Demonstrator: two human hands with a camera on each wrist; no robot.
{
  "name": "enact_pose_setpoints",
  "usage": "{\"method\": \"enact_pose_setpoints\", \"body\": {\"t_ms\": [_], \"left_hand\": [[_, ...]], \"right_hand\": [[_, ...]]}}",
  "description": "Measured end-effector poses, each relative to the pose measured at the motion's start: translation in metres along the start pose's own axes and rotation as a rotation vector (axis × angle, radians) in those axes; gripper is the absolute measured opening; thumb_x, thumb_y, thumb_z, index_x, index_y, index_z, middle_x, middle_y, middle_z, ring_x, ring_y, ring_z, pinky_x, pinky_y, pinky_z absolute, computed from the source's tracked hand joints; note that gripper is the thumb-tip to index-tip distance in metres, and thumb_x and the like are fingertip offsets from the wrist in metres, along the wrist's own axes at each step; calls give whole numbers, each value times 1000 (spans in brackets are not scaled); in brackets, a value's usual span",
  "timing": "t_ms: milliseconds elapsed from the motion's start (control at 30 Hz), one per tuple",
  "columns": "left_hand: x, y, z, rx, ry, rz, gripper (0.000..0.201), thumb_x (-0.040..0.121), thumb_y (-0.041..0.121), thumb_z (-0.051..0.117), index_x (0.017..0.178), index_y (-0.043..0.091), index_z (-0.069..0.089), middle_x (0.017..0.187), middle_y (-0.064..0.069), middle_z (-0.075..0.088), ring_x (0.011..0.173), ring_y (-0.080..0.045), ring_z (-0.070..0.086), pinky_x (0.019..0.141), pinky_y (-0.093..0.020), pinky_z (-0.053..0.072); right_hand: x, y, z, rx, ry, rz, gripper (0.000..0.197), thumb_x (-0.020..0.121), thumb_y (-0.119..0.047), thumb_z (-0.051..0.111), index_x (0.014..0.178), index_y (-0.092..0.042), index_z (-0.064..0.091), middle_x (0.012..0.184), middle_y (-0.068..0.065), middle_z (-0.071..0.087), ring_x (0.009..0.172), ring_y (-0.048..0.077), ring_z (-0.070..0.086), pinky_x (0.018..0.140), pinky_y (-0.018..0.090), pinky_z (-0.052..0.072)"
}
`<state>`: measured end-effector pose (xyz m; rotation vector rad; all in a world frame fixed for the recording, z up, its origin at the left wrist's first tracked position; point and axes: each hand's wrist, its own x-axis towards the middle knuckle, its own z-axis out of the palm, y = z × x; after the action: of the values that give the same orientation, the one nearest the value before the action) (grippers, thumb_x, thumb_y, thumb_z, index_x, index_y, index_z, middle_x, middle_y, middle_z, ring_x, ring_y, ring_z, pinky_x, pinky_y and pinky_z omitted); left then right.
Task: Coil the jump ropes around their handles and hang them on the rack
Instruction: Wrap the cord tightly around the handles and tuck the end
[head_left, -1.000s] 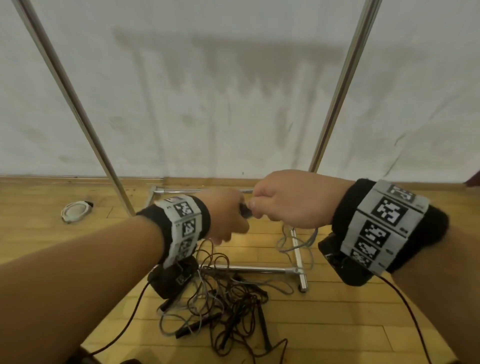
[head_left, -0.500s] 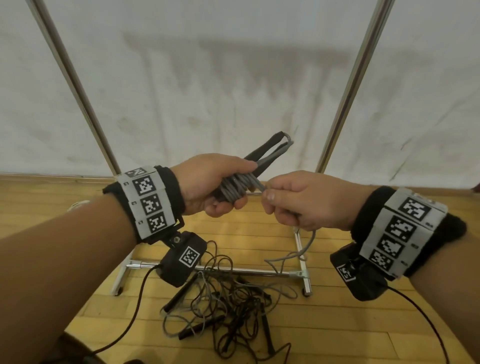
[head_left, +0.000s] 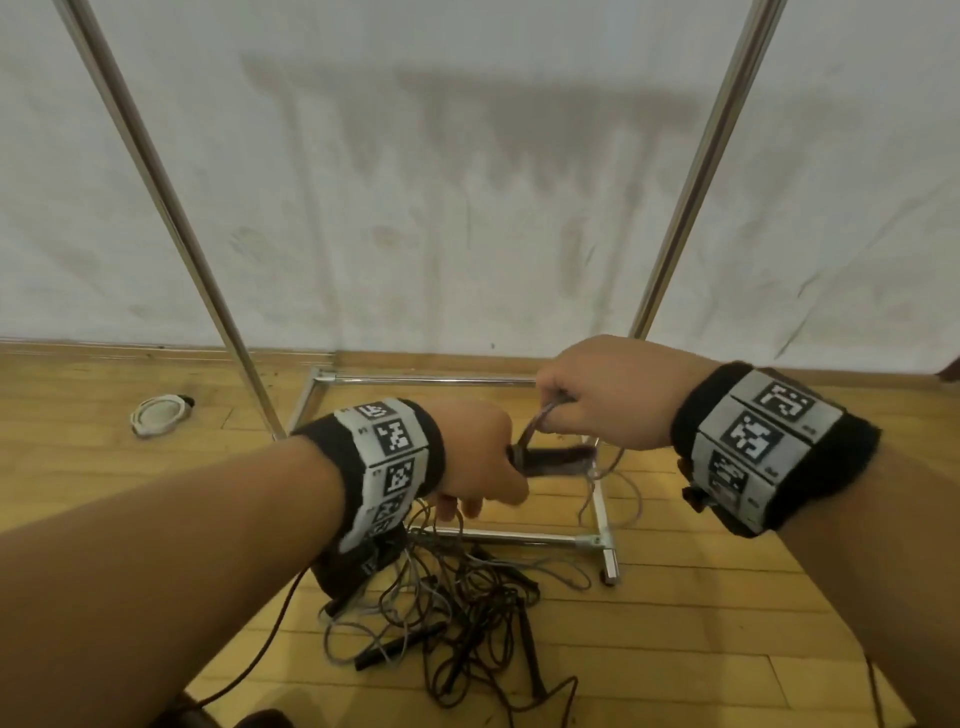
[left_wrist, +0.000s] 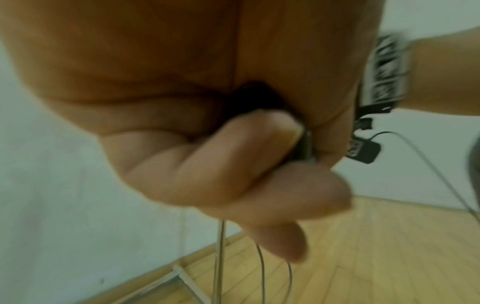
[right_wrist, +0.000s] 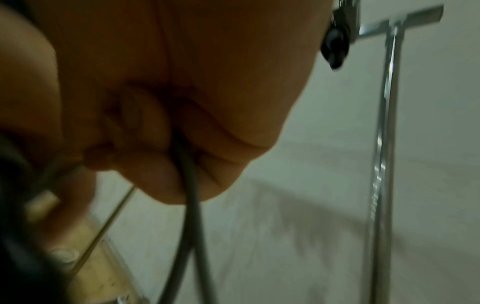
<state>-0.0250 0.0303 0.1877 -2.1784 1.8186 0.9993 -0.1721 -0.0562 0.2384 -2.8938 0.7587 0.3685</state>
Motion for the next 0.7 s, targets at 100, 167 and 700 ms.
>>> {"method": "enact_pose_setpoints", "body": {"t_ms": [100, 167, 700], "left_hand": [[10, -12, -13, -297, 131, -69, 21, 101, 28, 59, 121, 23, 60, 80, -8, 76, 48, -18, 66, 49, -29, 56], [12, -22, -25, -516, 197, -38, 17, 104, 26, 57, 120, 20, 59, 78, -11, 72, 48, -21, 67, 49, -31, 57], [-16, -43, -61, -1101, 135, 541, 40, 97, 46, 60, 104, 7, 62, 64, -13, 60, 35, -19, 46, 34, -21, 35]], "right_hand": [[-1, -18, -3, -52, 79, -39, 40, 109, -43, 33, 96, -20, 62, 82, -4, 59, 72, 11, 53, 66, 30, 43], [-4, -25, -3, 1, 109, -31, 40, 111, -40, 26, 103, -20, 59, 84, -4, 57, 73, 10, 54, 67, 30, 44], [-1, 18, 22, 760, 52, 104, 33, 109, -35, 43, 99, -11, 62, 65, 0, 60, 49, 11, 51, 51, 27, 47]]}}
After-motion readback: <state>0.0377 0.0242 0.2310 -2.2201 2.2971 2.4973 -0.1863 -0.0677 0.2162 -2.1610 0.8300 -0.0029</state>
